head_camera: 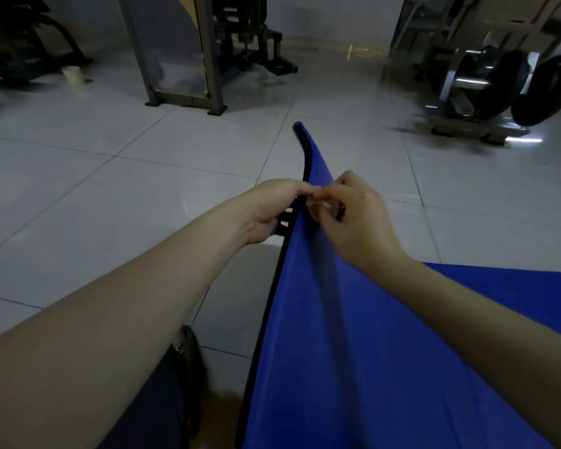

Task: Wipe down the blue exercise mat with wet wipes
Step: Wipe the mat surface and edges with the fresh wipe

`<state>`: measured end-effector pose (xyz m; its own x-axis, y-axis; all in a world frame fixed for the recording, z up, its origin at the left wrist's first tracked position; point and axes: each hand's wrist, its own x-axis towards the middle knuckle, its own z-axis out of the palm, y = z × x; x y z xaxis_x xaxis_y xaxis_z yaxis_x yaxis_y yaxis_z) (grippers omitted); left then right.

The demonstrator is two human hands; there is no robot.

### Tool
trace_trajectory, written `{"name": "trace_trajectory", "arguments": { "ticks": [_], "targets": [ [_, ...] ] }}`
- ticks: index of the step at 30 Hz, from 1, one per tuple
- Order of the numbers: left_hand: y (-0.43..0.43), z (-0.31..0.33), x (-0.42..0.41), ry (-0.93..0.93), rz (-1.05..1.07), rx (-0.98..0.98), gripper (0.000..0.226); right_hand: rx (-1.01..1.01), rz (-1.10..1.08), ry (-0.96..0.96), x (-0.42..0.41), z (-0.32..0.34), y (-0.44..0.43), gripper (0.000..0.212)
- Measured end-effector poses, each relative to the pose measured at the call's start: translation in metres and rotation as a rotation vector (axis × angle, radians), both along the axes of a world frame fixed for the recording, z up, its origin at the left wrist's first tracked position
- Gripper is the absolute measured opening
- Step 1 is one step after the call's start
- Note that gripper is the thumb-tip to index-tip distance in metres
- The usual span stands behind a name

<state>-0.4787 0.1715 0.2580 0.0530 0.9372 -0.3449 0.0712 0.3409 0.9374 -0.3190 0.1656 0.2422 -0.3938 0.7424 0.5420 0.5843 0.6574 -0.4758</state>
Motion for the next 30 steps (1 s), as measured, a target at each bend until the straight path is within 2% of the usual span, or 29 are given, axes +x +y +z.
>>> {"name": "trace_trajectory", "arguments": {
  "ticks": [3,5,8,12,14,17,19,21,25,27,30],
  "targets": [
    [0.000,-0.003,0.000,-0.007,-0.105,-0.082,0.024,-0.045,-0.025,-0.020,0.001,-0.003,-0.001,0.012],
    [-0.001,-0.004,0.000,0.026,-0.066,-0.067,0.024,-0.072,0.042,-0.012,-0.003,-0.005,-0.016,0.011],
    [-0.001,-0.003,-0.001,0.037,0.046,-0.013,0.026,-0.105,0.235,-0.021,-0.012,-0.005,-0.050,0.011],
    [0.001,-0.001,-0.005,0.050,0.127,0.029,0.030,-0.086,0.543,-0.125,-0.020,-0.006,-0.082,0.013],
    [0.000,-0.002,-0.003,0.022,0.145,0.025,0.032,-0.017,0.468,-0.128,-0.019,-0.006,-0.061,0.013],
    [0.001,-0.002,-0.002,0.014,0.141,0.046,0.028,0.021,0.158,-0.026,-0.011,-0.004,-0.016,0.011],
    [0.001,-0.001,-0.002,0.002,0.100,0.071,0.025,0.002,0.046,-0.007,-0.010,-0.003,-0.003,0.013],
    [0.003,0.002,-0.005,0.001,0.095,0.098,0.021,0.003,0.045,0.020,-0.015,-0.004,-0.007,0.013],
    [0.020,0.015,-0.015,0.052,0.247,0.215,0.023,0.045,0.142,0.090,-0.030,-0.002,-0.029,0.009],
    [0.024,0.024,-0.017,-0.038,0.245,0.267,0.021,0.081,0.199,0.116,-0.030,0.005,-0.035,0.008],
    [0.018,0.029,-0.015,-0.278,0.085,0.209,0.024,0.110,0.181,0.095,-0.019,0.011,-0.021,0.010]
  ]
}}
